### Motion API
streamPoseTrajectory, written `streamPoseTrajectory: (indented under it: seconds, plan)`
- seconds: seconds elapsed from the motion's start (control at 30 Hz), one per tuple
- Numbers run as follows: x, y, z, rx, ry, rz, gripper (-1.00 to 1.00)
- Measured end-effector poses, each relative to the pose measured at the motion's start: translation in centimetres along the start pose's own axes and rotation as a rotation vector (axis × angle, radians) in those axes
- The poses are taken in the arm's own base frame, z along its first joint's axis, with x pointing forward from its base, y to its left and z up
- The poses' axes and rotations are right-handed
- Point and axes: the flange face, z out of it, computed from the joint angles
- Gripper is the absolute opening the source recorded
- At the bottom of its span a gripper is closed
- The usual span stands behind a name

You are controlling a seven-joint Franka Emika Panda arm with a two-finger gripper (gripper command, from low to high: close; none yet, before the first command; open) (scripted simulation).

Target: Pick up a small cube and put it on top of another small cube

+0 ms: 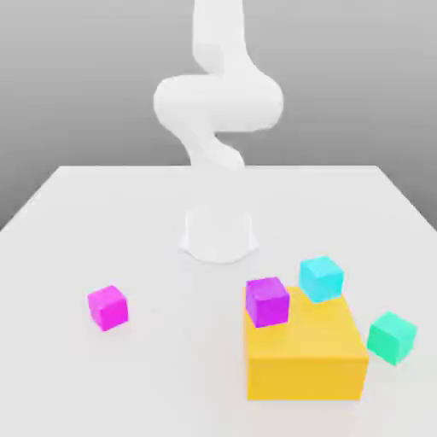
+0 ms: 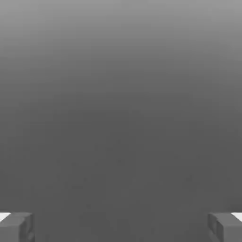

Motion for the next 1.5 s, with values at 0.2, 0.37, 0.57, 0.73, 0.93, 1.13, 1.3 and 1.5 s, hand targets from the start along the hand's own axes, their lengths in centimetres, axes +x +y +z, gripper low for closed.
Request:
streamPoseTrajectory:
  seconds: [0.2, 0.37, 0.57, 0.73, 0.93, 1.13, 1.3, 1.5]
  plan:
    - [0.5, 10.0, 13.8, -0.237, -0.057, 0.189, 0.00]
    - [-1.7, 21.3, 22.0, -0.418, -0.120, 0.373, 0.00]
    - [-8.0, 34.6, 26.8, -0.601, -0.208, 0.608, 0.00]
    - [-13.5, 41.3, 28.5, -0.689, -0.264, 0.746, 0.00]
    - [-15.8, 43.8, 31.8, -0.697, -0.265, 0.754, 0.00]
    - [-16.2, 44.1, 32.2, -0.696, -0.266, 0.754, -1.00]
    - [-15.2, 43.3, 31.0, -0.696, -0.264, 0.754, -1.00]
    - [-13.6, 40.5, 27.9, -0.693, -0.267, 0.753, -1.00]
